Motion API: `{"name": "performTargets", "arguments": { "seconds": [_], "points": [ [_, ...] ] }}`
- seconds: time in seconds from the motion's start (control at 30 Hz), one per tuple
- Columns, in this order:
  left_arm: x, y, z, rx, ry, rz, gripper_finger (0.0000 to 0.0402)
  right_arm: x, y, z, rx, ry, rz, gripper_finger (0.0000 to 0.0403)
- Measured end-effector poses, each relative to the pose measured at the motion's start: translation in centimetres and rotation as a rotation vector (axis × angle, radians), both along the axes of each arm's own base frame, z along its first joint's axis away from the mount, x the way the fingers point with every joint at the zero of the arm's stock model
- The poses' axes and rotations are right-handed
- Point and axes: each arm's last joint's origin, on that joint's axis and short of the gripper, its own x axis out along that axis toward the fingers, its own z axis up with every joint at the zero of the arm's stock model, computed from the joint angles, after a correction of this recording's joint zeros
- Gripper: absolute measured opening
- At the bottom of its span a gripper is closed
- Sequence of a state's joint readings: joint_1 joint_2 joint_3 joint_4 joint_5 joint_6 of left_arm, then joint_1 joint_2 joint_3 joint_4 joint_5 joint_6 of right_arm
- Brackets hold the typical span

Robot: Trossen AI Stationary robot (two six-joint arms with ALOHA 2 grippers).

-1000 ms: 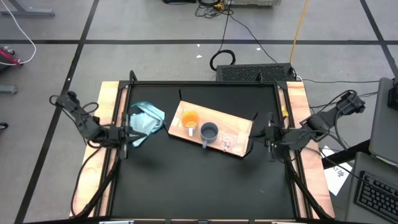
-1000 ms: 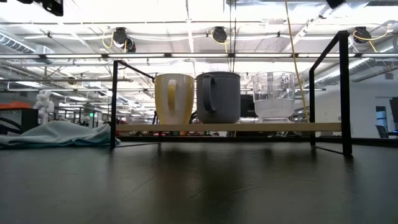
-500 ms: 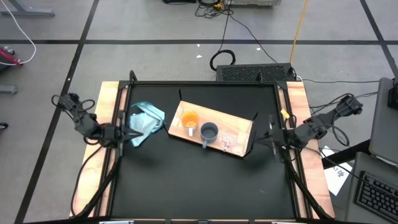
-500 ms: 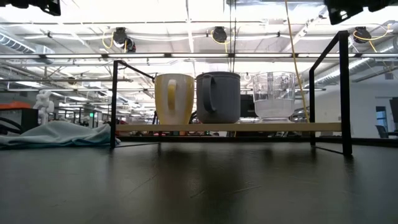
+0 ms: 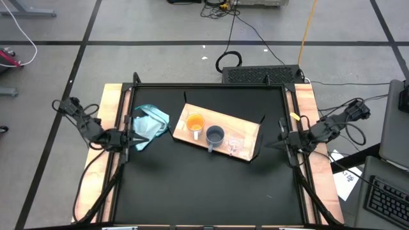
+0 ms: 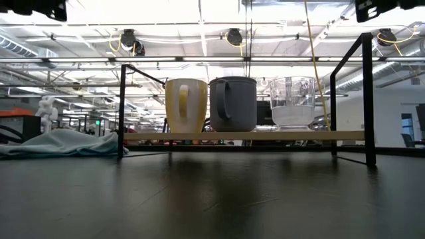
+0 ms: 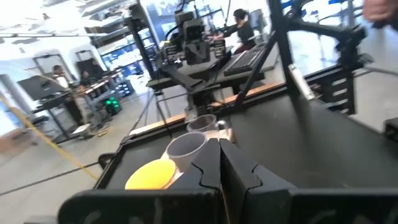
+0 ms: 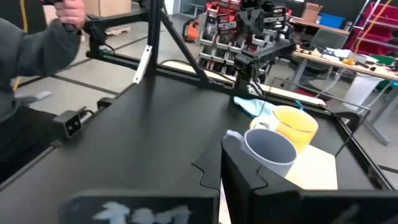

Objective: Stack small to large cups/mugs on shelf
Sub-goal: Return to home position

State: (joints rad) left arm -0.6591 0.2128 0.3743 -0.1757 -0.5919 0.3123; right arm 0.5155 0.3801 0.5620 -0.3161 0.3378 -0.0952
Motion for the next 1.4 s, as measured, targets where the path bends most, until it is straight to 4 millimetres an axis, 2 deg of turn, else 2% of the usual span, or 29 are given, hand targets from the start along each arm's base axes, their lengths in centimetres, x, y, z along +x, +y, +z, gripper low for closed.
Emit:
{"name": "performTargets", "arguments": {
  "seconds": [0.27,0.47,0.6,0.7,0.8,0.97,1.23,1.4],
  "points": [
    [1.2,0.5,-2.6,0.013,0.02,0.083,0.0,0.7,-0.4,-2.1,-0.001,0.013,-0.054,0.0],
    [1.6,0.7,-3.3,-0.011,0.047,-0.012,0.0,0.7,0.4,-2.1,0.056,-0.036,0.201,0.0],
    [1.9,0.8,-4.3,-0.002,0.082,-0.068,0.0,0.6,0.3,-3.1,0.057,-0.037,0.211,0.0],
    [2.1,1.0,-5.0,-0.007,0.1,-0.044,0.0,0.5,0.3,-3.9,0.074,-0.084,0.212,0.0],
    [2.1,1.2,-5.0,-0.027,0.097,-0.036,0.0,0.2,0.1,-4.4,0.082,-0.134,0.2,0.0],
    [2.3,1.6,-4.9,-0.033,0.093,-0.018,0.0,-0.2,-0.5,-5.9,0.081,-0.164,0.08,0.0],
    [2.5,2.4,-4.7,-0.036,0.065,0.004,0.0,-0.8,-0.7,-6.8,0.083,-0.208,0.094,0.0],
    [2.6,3.0,-4.8,-0.029,0.08,-0.027,0.0,-0.8,-0.5,-6.9,0.051,-0.215,0.173,0.0]
  ]
}}
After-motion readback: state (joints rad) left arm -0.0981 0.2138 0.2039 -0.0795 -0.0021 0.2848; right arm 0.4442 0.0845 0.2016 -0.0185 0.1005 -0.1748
